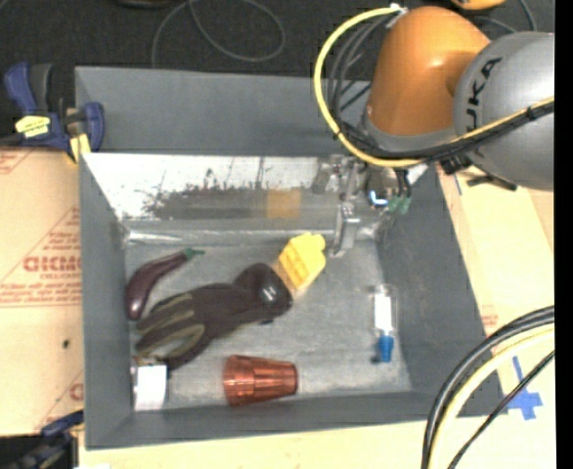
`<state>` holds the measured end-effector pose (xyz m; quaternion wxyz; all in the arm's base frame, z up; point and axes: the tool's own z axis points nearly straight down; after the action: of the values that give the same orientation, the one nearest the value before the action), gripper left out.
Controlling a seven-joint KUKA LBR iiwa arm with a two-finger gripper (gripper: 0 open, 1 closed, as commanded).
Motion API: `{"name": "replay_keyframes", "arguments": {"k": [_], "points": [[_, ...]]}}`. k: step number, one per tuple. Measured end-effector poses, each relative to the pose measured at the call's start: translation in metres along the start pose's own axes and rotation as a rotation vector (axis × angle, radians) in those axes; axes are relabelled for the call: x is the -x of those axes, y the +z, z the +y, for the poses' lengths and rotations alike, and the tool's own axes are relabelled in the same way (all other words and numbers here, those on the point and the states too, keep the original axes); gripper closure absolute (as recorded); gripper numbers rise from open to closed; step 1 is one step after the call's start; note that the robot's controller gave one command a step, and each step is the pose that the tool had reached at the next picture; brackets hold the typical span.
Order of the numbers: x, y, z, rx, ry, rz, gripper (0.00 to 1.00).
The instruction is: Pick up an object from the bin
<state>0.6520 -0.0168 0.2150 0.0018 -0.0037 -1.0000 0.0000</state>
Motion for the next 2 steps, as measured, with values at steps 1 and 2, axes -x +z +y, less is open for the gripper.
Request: {"name": "replay_keyframes", "arguments": {"k": [1,2], "points": [[0.0013,-0.0052,-0.0001,0.0,0.0,-0.008,0.0],[0.0013,-0.0043,0.0002,0.0,-0.001,-0.009,0.0]]}}
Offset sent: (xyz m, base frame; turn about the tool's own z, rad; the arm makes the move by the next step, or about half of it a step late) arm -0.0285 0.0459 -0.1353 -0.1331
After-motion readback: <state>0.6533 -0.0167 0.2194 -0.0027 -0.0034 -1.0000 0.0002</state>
